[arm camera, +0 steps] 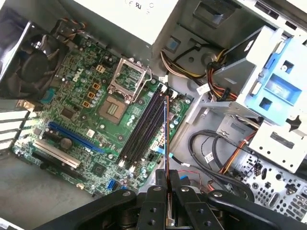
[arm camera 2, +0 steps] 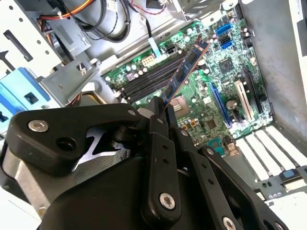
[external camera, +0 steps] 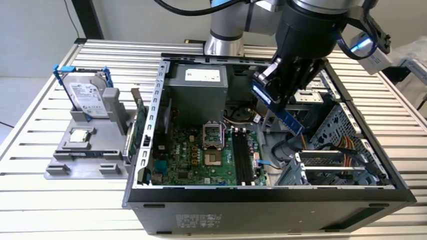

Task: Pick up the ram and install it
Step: 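Insert the ram into the slot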

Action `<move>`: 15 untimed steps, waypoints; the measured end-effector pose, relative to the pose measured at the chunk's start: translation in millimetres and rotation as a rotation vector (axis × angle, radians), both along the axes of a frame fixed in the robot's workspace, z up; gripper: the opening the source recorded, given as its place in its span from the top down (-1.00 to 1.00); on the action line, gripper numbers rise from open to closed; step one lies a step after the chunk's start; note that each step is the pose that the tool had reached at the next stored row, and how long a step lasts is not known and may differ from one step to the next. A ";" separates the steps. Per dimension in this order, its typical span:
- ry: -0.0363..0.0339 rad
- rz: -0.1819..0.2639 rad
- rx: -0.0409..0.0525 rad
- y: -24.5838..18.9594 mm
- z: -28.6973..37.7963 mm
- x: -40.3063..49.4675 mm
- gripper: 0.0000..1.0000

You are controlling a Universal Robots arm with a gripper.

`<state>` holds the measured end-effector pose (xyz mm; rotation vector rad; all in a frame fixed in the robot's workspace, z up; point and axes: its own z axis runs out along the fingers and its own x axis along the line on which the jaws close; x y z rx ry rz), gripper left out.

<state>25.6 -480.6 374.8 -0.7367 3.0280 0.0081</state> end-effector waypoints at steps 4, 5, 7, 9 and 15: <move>0.0000 -0.028 0.0001 0.0 -0.1 0.0 1.00; 0.0000 -0.035 0.0000 0.0 -0.1 0.0 1.00; -0.0001 -0.047 0.0001 0.0 -0.2 0.0 1.00; 0.0000 -0.061 0.0001 0.0 -0.3 0.0 1.00; 0.0000 -0.105 0.0000 0.0 -0.4 0.0 1.00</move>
